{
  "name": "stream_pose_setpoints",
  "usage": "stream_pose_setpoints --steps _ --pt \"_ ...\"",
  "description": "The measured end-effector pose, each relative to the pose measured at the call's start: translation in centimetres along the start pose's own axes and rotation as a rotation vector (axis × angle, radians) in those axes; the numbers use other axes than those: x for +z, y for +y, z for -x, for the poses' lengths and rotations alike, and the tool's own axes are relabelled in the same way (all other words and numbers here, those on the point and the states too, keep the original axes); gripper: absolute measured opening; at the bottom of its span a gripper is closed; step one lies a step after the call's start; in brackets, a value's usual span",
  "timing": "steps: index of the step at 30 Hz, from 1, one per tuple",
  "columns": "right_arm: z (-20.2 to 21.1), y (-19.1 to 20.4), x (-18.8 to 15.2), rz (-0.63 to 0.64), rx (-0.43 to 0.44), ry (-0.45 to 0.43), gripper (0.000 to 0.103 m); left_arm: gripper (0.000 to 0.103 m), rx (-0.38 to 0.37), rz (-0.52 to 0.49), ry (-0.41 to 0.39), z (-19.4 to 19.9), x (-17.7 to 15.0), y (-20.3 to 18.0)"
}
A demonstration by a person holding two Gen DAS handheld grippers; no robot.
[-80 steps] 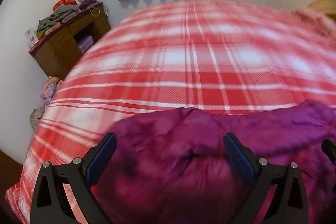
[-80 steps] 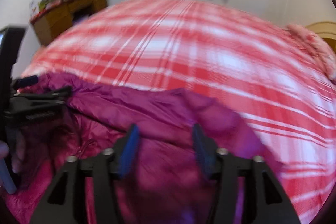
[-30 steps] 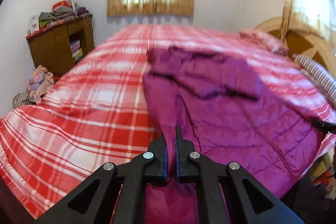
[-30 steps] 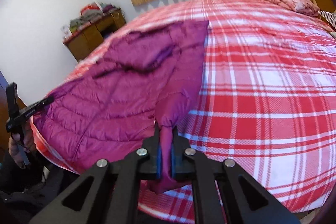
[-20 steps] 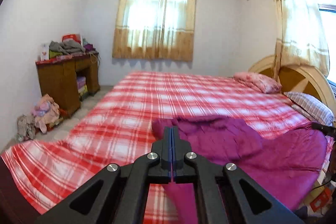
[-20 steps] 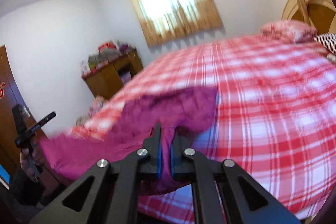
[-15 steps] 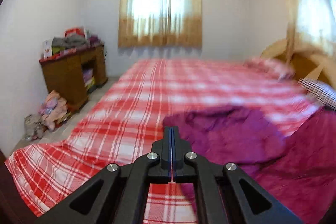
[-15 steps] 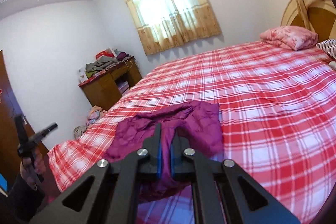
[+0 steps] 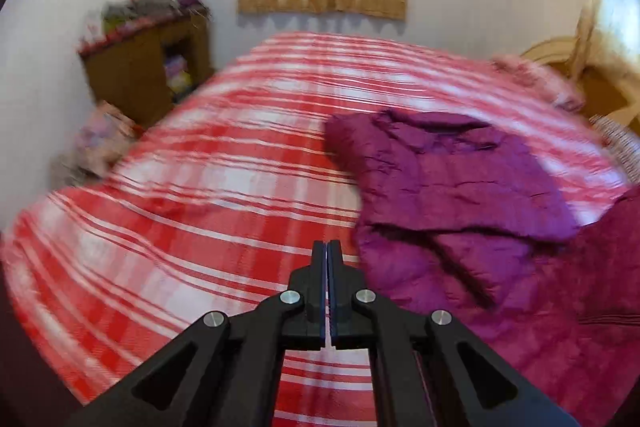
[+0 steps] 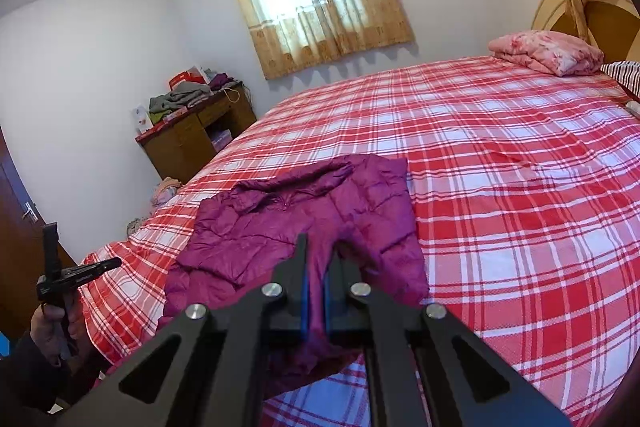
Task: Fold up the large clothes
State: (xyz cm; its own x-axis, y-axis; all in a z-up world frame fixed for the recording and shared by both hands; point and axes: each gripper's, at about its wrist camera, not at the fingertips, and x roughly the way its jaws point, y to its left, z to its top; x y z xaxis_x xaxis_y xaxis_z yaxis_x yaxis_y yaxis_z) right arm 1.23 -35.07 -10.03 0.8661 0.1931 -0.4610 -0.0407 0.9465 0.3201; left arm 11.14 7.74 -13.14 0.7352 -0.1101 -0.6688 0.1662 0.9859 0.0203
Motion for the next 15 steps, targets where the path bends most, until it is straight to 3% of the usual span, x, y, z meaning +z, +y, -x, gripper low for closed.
stream_pose_setpoints --steps 2,4,6,7,11,15 --pt "-0.3 -0.4 -0.2 -0.002 0.000 0.005 0.007 0.000 0.031 -0.047 0.011 0.3 -0.4 -1.3" --pt "-0.5 -0.8 -0.4 -0.008 -0.008 0.012 0.007 0.000 -0.085 -0.006 0.039 0.5 -1.0 -0.9" --pt "-0.6 -1.2 -0.9 -0.010 -0.026 0.017 0.007 0.000 -0.261 0.095 0.090 0.7 -2.1 0.1" --pt "-0.6 -1.5 -1.2 -0.020 -0.032 0.020 0.007 0.000 -0.298 0.110 0.106 0.8 -2.4 0.3" --pt "-0.2 -2.1 -2.1 -0.032 -0.033 0.030 0.007 0.001 -0.113 0.025 0.124 2.2 -4.0 -0.5" --pt "0.3 -1.8 -2.8 -0.026 -0.033 0.034 0.007 0.001 -0.034 0.039 0.158 2.0 -5.0 -0.4"
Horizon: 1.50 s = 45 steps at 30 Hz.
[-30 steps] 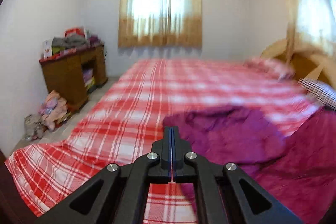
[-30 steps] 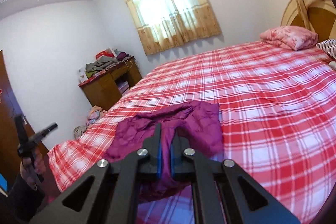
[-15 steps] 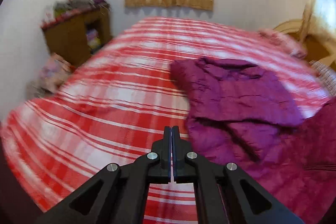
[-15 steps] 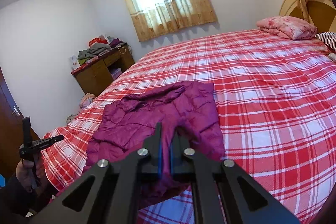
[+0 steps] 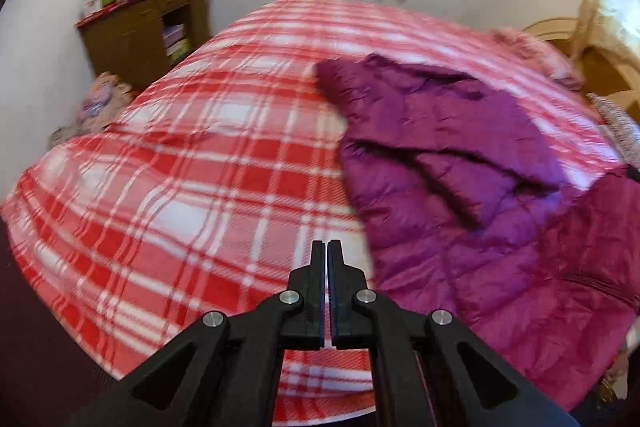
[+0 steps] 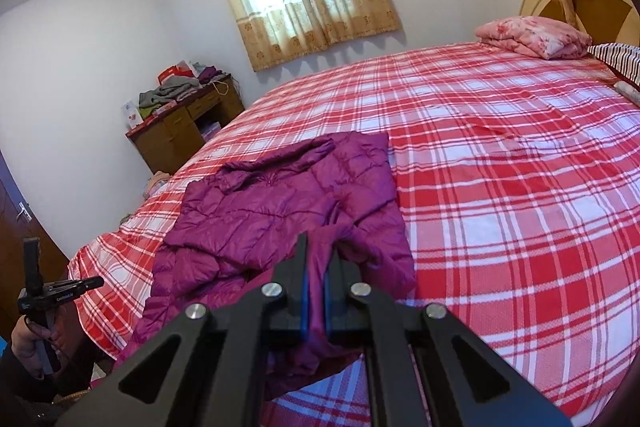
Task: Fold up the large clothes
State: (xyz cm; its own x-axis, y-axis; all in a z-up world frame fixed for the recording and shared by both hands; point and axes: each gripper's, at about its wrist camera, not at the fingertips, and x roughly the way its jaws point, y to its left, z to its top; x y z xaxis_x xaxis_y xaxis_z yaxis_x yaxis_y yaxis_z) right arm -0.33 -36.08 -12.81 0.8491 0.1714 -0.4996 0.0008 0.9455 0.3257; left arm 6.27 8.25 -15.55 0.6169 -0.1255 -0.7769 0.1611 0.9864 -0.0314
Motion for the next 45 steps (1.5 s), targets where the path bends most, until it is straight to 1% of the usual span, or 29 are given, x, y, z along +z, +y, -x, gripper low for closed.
stream_pose_setpoints --steps 1,3,5,6,7,8,9,12,15,17,19,21,22,23,24,25,26,27,28,31,34,36,39,40,41,42,43,44,45 --pt "0.2 0.2 -0.3 0.003 0.000 -0.001 0.007 0.001 0.006 -0.006 0.022 -0.4 -0.2 -0.2" --pt "0.4 0.4 -0.6 0.008 0.003 -0.003 0.007 0.001 -0.063 0.013 0.024 -0.5 -0.8 0.0" --pt "0.6 0.7 -0.9 0.019 0.001 -0.002 0.007 0.003 -0.068 0.016 0.020 -0.1 -1.1 -0.1" --pt "0.7 0.7 -1.1 0.024 0.000 -0.003 0.007 0.019 -0.055 0.002 0.010 0.2 -1.2 -0.4" --pt "0.9 0.7 -1.3 0.023 0.001 -0.003 0.007 0.064 -0.043 -0.008 -0.001 0.3 -1.3 -0.6" --pt "1.0 0.7 -1.4 0.020 0.004 -0.001 0.007 0.090 -0.055 -0.012 -0.007 0.5 -1.3 -0.8" --pt "1.0 0.5 -1.6 0.016 0.005 0.000 0.007 0.102 -0.088 -0.010 -0.013 0.6 -1.5 -1.1" --pt "1.1 0.1 -2.1 0.005 0.004 0.005 0.007 0.102 -0.076 -0.040 0.012 0.4 -1.8 -2.4" --pt "1.1 -0.2 -2.4 -0.005 0.008 0.009 0.008 0.102 -0.088 -0.032 0.046 -0.4 -2.5 -3.0" --pt "1.2 -0.2 -2.5 -0.003 0.010 0.008 0.008 0.102 -0.082 -0.050 0.096 -1.4 -3.1 -3.6" --pt "1.3 -0.1 -2.5 -0.003 0.014 0.008 0.008 0.102 -0.113 -0.059 0.128 -2.1 -3.8 -4.2" --pt "1.2 0.1 -2.7 -0.002 0.020 0.011 0.008 0.102 -0.166 -0.062 0.161 -2.8 -4.4 -4.8" --pt "1.1 0.2 -2.8 -0.002 0.023 0.013 0.008 0.100 -0.191 -0.070 0.170 -3.1 -4.7 -5.2" --pt "1.0 0.3 -2.9 0.001 0.028 0.016 0.008 0.096 -0.197 -0.086 0.188 -3.6 -5.1 -5.7" --pt "0.9 0.5 -3.0 0.005 0.031 0.019 0.008 0.072 -0.208 -0.096 0.217 -4.3 -5.4 -6.0" --pt "0.7 0.7 -3.1 0.010 0.035 0.021 0.008 0.029 -0.241 -0.097 0.256 -5.0 -5.7 -6.2" --pt "0.6 1.0 -3.2 0.014 0.040 0.022 0.008 0.017 -0.277 -0.098 0.295 -5.8 -6.1 -6.4" --pt "0.6 1.1 -3.3 0.017 0.044 0.021 0.008 0.015 -0.290 -0.104 0.293 -5.9 -6.2 -6.4" --pt "0.6 1.3 -3.3 0.020 0.047 0.015 0.008 0.010 -0.292 -0.117 0.276 -5.6 -6.1 -6.4" --pt "1.0 1.7 -2.8 0.021 0.055 -0.022 0.008 0.007 -0.294 -0.123 0.214 -3.8 -4.5 -5.7" --pt "1.4 2.4 -1.0 0.034 0.054 -0.083 0.008 0.007 -0.278 -0.123 0.119 -1.4 -1.4 -4.4" --pt "1.1 2.7 0.3 0.040 0.049 -0.113 0.007 0.007 -0.271 -0.112 0.067 -0.4 1.4 -3.4" --pt "-0.2 3.1 3.5 0.041 0.031 -0.164 0.007 0.007 -0.257 -0.089 -0.010 -0.2 6.4 -2.2" --pt "-1.1 3.1 4.8 0.033 0.017 -0.178 0.007 0.011 -0.266 -0.066 -0.025 -0.4 8.0 -1.6" --pt "-2.2 3.0 6.2 0.023 0.001 -0.188 0.007 0.011 -0.276 -0.007 -0.051 -1.0 10.2 -0.7" --pt "-3.1 2.8 7.1 0.014 -0.017 -0.194 0.007 0.012 -0.265 0.027 -0.075 -1.6 11.8 0.2" --pt "-4.4 2.5 8.2 0.001 -0.046 -0.199 0.007 0.016 -0.213 0.035 -0.103 -2.4 13.3 0.7" --pt "-5.8 2.0 9.2 -0.016 -0.070 -0.197 0.007 0.018 -0.113 0.022 -0.135 -3.7 15.3 0.4" --pt "-7.2 1.4 10.0 -0.037 -0.088 -0.190 0.007 0.025 -0.065 0.028 -0.144 -5.0 16.8 0.6"
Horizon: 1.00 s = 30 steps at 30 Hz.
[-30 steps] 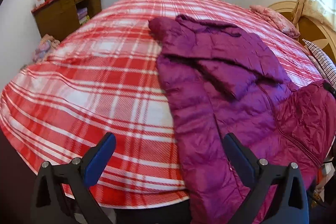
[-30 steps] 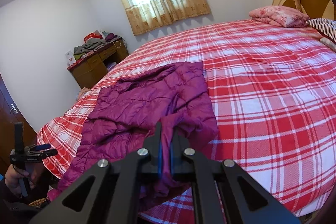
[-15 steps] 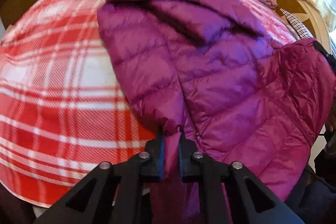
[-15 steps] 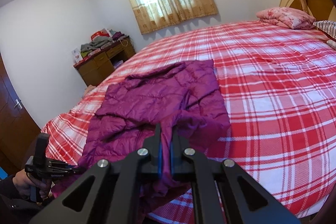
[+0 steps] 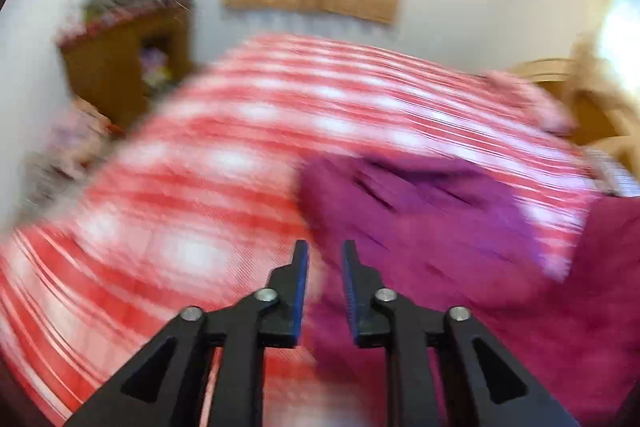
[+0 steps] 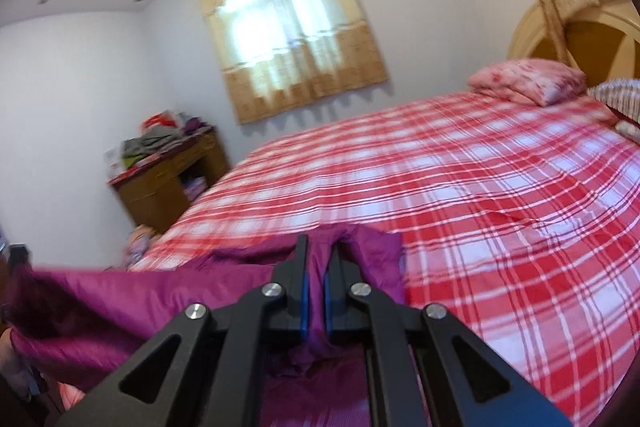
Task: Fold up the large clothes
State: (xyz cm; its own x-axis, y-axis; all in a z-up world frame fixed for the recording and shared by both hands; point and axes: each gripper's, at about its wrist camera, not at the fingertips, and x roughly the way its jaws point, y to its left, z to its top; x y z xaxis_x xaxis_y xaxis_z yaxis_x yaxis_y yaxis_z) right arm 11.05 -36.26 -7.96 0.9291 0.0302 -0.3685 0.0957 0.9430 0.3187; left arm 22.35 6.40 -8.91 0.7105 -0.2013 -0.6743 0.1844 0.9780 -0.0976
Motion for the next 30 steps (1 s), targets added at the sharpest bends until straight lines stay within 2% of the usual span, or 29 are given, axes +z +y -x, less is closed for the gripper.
stream_pose_setpoints --steps 3,7,10,13,14,15,16,17,18,19,21,23,25,26,28,30 --pt "-5.6 -0.9 0.9 -0.028 -0.092 0.028 0.007 0.026 0.081 0.001 -0.012 -4.9 2.6 -0.2" --pt "-11.6 -1.6 0.7 -0.042 -0.206 0.081 0.007 0.026 0.112 0.063 0.015 -9.3 4.3 0.4" --pt "-13.9 -2.5 0.7 -0.060 -0.250 0.106 0.007 0.027 0.194 0.086 0.003 -9.7 4.9 2.8" --pt "-16.1 -3.4 0.9 -0.063 -0.280 0.124 0.008 0.028 0.310 0.076 -0.037 -8.6 5.7 4.5" --pt "-17.2 -3.7 1.0 -0.063 -0.290 0.143 0.009 0.029 0.346 0.083 -0.061 -7.8 5.8 4.9" --pt "-17.9 -3.9 1.0 -0.070 -0.306 0.150 0.010 0.036 0.353 0.089 -0.079 -7.4 5.7 4.8" --pt "-18.6 -4.5 0.9 -0.092 -0.327 0.158 0.026 0.047 0.336 0.084 -0.103 -6.7 5.6 4.3" --pt "-19.1 -4.6 0.9 -0.104 -0.340 0.166 0.050 0.054 0.313 0.069 -0.122 -6.5 5.7 3.6" --pt "-19.3 -4.8 0.8 -0.118 -0.349 0.167 0.060 0.067 0.295 0.053 -0.140 -6.3 5.5 2.7" --pt "-19.0 -4.5 0.8 -0.123 -0.353 0.148 0.067 0.075 0.275 0.036 -0.157 -6.2 5.3 1.6" --pt "-18.1 -2.7 0.8 -0.069 -0.390 0.106 0.067 0.078 0.210 -0.008 -0.172 -6.7 4.9 -1.5" --pt "-17.0 -0.1 1.0 0.002 -0.352 0.062 0.067 0.078 0.167 -0.058 -0.159 -8.2 4.5 -4.4" --pt "-17.2 2.5 1.3 0.085 -0.284 0.067 0.063 0.078 0.160 -0.100 -0.137 -10.0 4.2 -6.8" --pt "-17.8 4.2 1.3 0.158 -0.242 0.087 0.057 0.078 0.166 -0.117 -0.128 -11.2 4.0 -7.8" --pt "-18.8 6.5 0.8 0.283 -0.208 0.107 0.055 0.078 0.203 -0.155 -0.118 -13.5 3.9 -9.2" --pt "-20.0 7.4 0.1 0.330 -0.094 0.148 0.054 0.078 0.267 -0.188 -0.102 -15.8 3.8 -9.7"
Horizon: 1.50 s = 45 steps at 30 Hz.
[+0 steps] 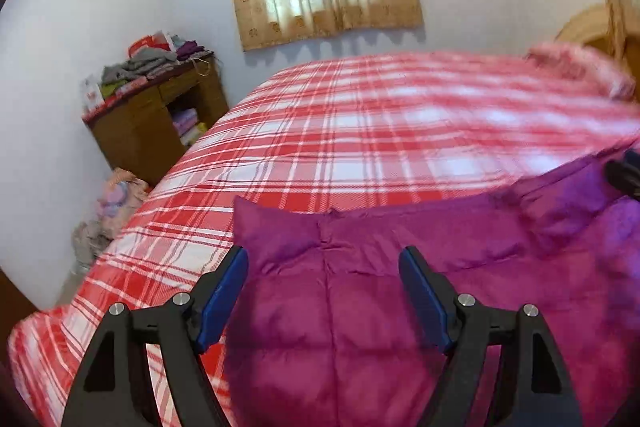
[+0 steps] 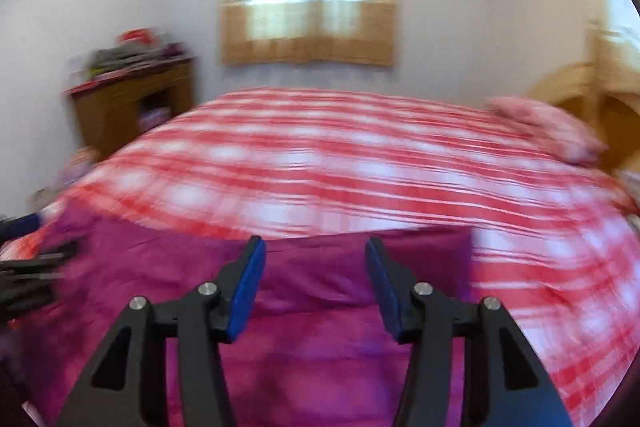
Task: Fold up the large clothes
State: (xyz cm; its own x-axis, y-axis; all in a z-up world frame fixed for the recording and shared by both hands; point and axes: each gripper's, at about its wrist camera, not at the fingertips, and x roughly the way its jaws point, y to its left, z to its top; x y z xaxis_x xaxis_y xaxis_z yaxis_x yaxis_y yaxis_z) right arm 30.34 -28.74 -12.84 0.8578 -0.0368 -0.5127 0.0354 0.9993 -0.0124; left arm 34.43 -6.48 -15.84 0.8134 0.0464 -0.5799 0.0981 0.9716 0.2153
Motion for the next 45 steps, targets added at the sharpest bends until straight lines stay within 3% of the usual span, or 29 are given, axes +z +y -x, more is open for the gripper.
stream_pose_setpoints --steps 4,7,10,18,45 --pt "-5.1 -1.7 -2.2 -0.018 -0.039 0.166 0.050 0.078 0.027 0.028 0.055 -3.3 -0.7 0.3" --pt "-7.2 -4.1 -4.2 -0.096 -0.052 0.212 0.050 0.083 0.009 0.044 0.078 -5.0 -1.5 0.4" --pt "-7.7 -5.3 -4.5 -0.153 -0.025 0.223 0.050 0.091 0.013 0.059 0.086 -6.4 -2.0 0.1" --pt "-8.4 -5.3 -4.6 -0.179 -0.021 0.260 0.049 0.102 -0.018 0.106 0.174 -8.7 -2.2 0.6" --pt "-10.6 -4.3 -4.2 -0.110 -0.098 0.320 0.049 0.102 0.023 0.064 0.209 -9.8 -2.2 -0.3"
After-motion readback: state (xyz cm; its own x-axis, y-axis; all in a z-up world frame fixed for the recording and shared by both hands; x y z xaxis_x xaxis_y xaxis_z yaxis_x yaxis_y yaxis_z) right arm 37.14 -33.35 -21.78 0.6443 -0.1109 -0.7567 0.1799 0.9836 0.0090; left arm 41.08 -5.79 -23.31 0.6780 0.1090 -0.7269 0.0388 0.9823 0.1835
